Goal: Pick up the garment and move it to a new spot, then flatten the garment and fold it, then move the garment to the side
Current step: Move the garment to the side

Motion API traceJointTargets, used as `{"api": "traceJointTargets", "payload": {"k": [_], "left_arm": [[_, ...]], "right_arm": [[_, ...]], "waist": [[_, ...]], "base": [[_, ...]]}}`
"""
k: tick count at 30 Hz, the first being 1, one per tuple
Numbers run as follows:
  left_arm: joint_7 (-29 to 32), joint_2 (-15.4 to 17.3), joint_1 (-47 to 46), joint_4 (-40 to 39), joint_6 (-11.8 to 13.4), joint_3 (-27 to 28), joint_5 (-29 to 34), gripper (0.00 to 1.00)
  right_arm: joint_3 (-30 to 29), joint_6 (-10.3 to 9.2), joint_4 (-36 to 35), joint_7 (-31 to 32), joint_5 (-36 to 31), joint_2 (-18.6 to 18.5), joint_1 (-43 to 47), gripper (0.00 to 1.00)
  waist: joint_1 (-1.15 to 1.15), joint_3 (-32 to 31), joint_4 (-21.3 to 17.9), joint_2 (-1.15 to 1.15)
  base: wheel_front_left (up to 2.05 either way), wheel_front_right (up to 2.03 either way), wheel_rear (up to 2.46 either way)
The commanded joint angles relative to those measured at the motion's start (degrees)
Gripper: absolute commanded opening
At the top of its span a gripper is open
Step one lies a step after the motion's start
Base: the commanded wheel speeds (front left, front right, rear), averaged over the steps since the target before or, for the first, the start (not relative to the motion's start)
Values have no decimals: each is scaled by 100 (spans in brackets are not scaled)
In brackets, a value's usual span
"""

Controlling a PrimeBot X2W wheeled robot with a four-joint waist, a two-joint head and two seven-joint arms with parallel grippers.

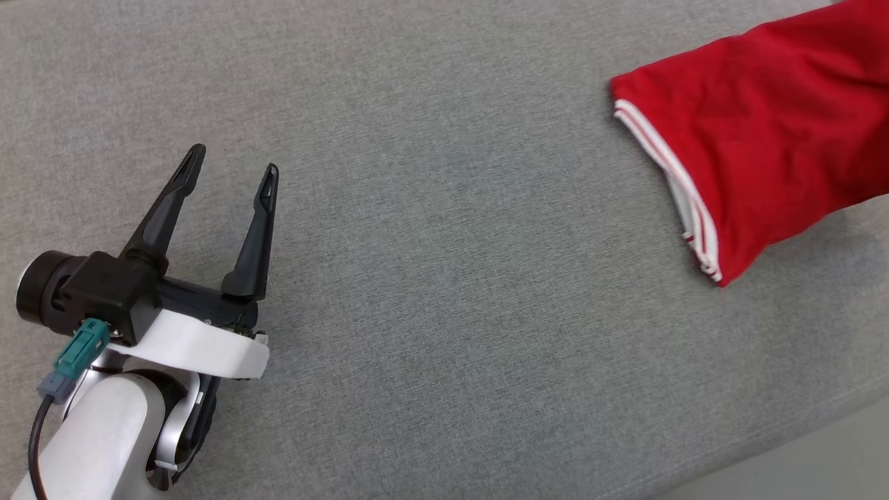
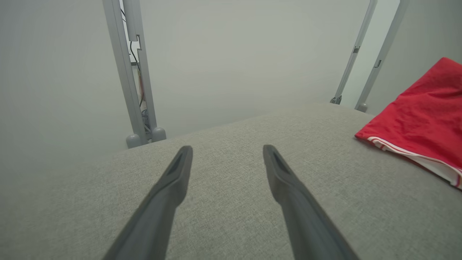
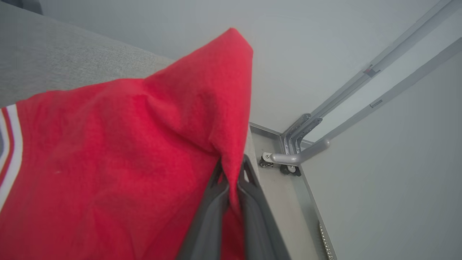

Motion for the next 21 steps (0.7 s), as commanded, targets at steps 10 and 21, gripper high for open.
{"api": "traceJointTargets", "payload": {"k": [10, 21], "left_arm": [[-40, 20, -119, 59, -32, -41, -6, 100], [-206, -46, -24, 179, 70, 39, -112, 100]], "right_arm": [[-129, -10, 729, -425, -51, 132, -396, 97], [-602, -10, 121, -968, -163, 499, -121, 100]], "waist": [[0, 103, 122, 0], [0, -113, 146, 0]], "base": [[0, 0, 0], [0, 0, 0]]}}
